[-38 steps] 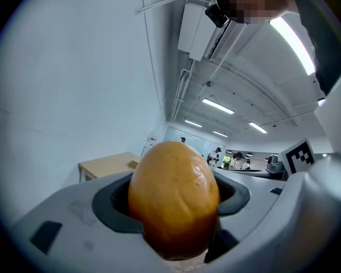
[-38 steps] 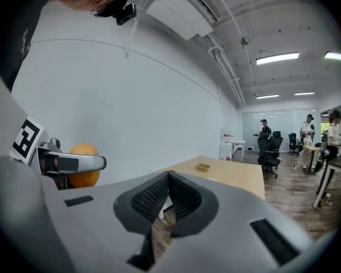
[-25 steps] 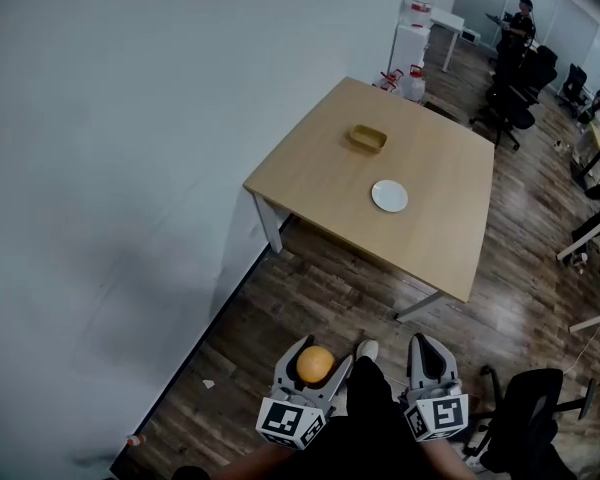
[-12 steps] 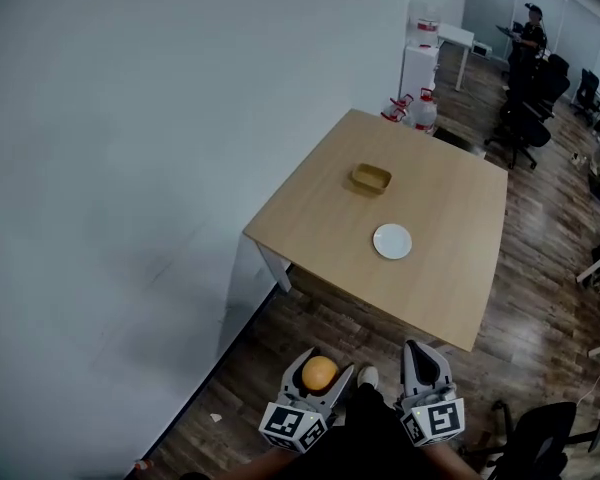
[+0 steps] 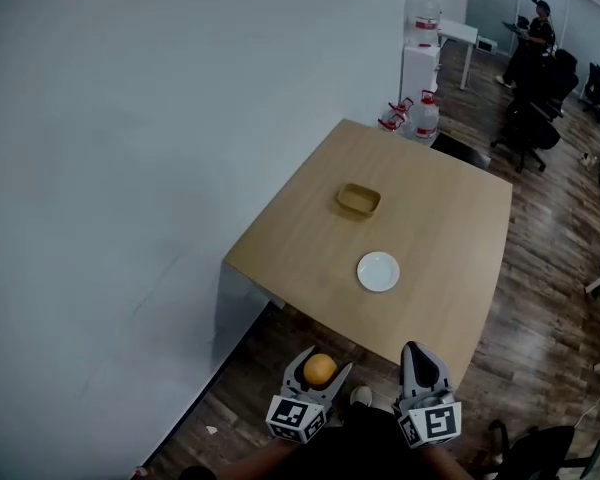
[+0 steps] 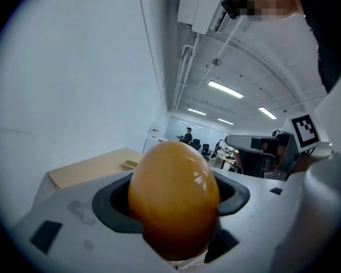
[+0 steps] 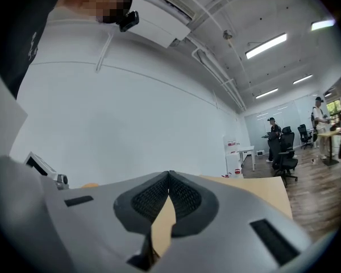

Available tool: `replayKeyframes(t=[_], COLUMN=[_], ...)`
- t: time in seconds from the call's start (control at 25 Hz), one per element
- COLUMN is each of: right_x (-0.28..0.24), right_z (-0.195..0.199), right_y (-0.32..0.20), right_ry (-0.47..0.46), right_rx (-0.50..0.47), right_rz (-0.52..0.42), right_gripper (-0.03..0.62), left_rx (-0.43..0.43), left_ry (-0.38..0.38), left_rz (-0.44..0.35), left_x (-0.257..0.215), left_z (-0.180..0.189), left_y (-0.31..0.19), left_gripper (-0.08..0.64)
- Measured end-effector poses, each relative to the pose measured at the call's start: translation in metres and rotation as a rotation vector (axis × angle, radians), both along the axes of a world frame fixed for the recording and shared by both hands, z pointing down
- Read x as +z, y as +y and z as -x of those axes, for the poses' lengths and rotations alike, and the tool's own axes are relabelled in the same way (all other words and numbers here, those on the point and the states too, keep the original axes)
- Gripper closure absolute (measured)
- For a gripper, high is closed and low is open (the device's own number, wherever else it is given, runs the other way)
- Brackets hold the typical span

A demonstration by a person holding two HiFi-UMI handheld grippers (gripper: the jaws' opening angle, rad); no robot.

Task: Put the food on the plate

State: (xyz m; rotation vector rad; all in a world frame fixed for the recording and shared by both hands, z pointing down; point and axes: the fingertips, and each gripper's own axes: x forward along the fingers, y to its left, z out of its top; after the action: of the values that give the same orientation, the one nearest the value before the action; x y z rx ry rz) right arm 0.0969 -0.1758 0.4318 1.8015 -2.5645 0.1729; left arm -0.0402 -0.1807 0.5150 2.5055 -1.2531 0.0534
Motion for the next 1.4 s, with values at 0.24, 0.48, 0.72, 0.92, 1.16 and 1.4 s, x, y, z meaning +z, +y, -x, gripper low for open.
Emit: replayKeyframes(t=[0.24,0.48,0.72,0.92,1.16,1.4], right_x=[0.002,0.027,0.057,0.07,0.081,0.106], right_z=[-0.031,-0.045,-0.044,-0.051,-0.06,-0.078], right_y=[-0.049,-0.091,-0.116,-0.137,-0.148,-0.149], right_ry=[-0.007,-0.006,-0.004,-0.007,-0.023,-0.039], right_rx=[0.0,-0.016,-0.065,-0.067,-0.069,-0.07], right_rz=[-0.023,0.02,0.145,0.171,0.188,0.257], right_gripper=[0.532,0.532,0.532,0.532,0.532,0.532], left_rx=[0.02,-0.014,0.069,0.101,0.093,0.138], left_ry=[0.034,0.047,-0.07,-0.14,-0.155,-0.13], left_rz=[0.086,0.146,0.112,0.128,0.166,0.223], left_x=[0.028,0.056,0.087,0.116,0.146,0.18], left_z=[-0.047,-0.077,-0.115,-0.131,-0.136,-0.15], left_y=[-0.059,-0.111,-0.148,-0.178,-0.219,-0.253], left_gripper=[0.249,0.249,0.249,0.249,0.249,0.249])
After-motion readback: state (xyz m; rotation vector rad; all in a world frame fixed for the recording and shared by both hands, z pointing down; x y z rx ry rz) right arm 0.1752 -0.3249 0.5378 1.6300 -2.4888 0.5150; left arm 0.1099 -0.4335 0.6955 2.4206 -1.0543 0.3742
